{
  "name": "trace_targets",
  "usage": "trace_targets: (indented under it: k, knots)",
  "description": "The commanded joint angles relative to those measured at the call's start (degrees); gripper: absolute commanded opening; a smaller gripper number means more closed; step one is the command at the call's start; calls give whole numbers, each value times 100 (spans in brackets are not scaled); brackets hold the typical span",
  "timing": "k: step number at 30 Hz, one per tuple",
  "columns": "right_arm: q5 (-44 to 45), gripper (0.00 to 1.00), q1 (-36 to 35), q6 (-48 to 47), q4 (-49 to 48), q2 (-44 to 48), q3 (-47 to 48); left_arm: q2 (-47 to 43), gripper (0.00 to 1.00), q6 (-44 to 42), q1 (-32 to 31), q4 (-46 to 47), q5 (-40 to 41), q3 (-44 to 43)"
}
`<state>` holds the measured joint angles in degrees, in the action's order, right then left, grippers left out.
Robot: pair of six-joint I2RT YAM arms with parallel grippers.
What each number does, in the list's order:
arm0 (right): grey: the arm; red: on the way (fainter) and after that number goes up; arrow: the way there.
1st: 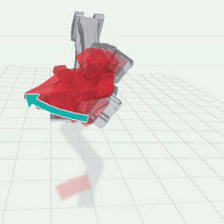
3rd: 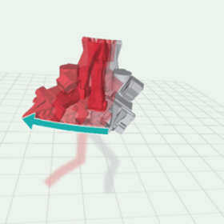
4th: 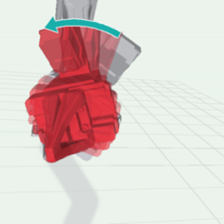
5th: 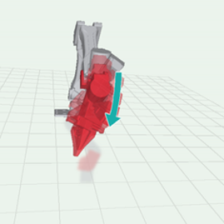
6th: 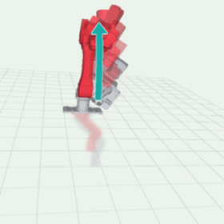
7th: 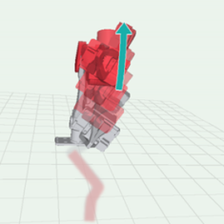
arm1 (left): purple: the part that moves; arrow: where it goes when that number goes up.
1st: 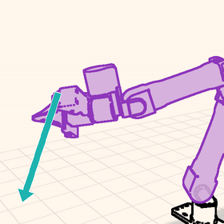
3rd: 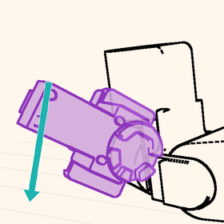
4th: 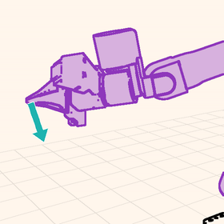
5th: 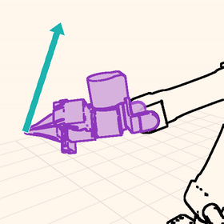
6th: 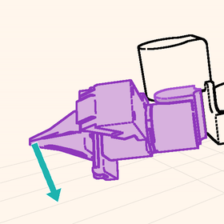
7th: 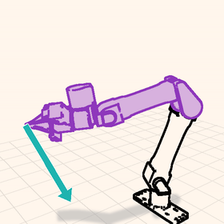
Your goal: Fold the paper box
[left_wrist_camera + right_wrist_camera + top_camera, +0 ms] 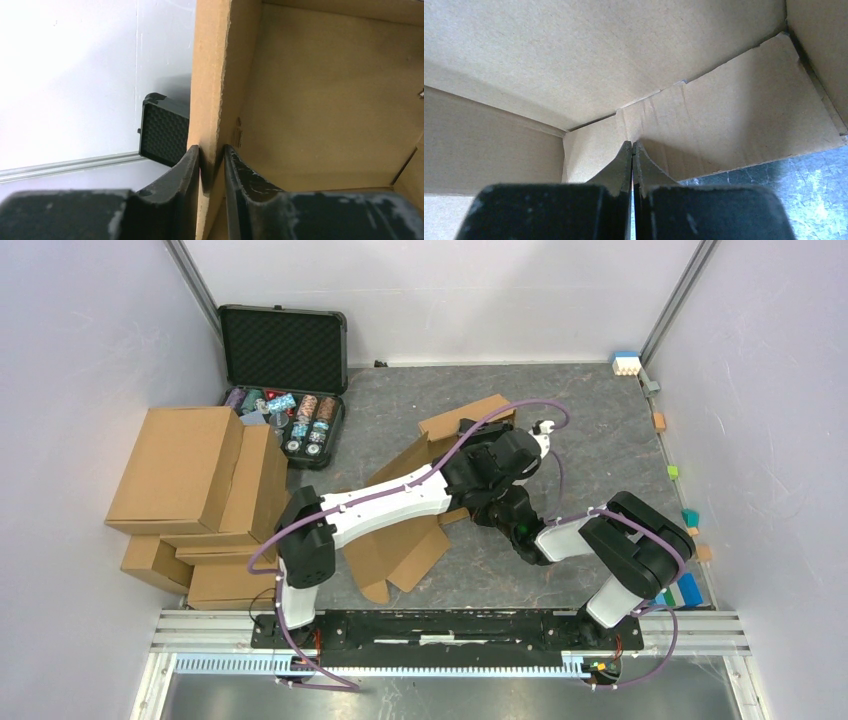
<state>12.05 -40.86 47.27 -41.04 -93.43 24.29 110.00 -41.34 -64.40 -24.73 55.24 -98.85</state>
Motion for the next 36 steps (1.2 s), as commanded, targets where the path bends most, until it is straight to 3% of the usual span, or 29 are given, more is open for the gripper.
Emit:
trace_targets:
  k: [1,2,8,19,20,22,23,36]
  knots:
    - [-159,0,-26,-42,439,-42,-117,257,32,163,-26,-225,-463,-4]
    - [-158,0,-23,-49,441,-42,-118,272,31,170,-17,-233,-457,-3]
    - [-186,0,-27,-43,430,-37,-117,360,4,66,30,25,-157,-5]
    - [-193,0,-14,-68,447,-13,-99,207,2,-634,8,1253,273,576]
    - [-190,0,-18,-69,447,-5,-92,220,11,-606,13,1232,269,576]
    - [-193,0,-16,-68,456,3,-87,215,40,-429,9,1028,147,519]
    - [-191,0,-19,-73,466,12,-89,201,45,-268,24,857,31,439]
    - [-196,0,-18,-95,476,52,-90,326,75,704,364,-482,-698,-407]
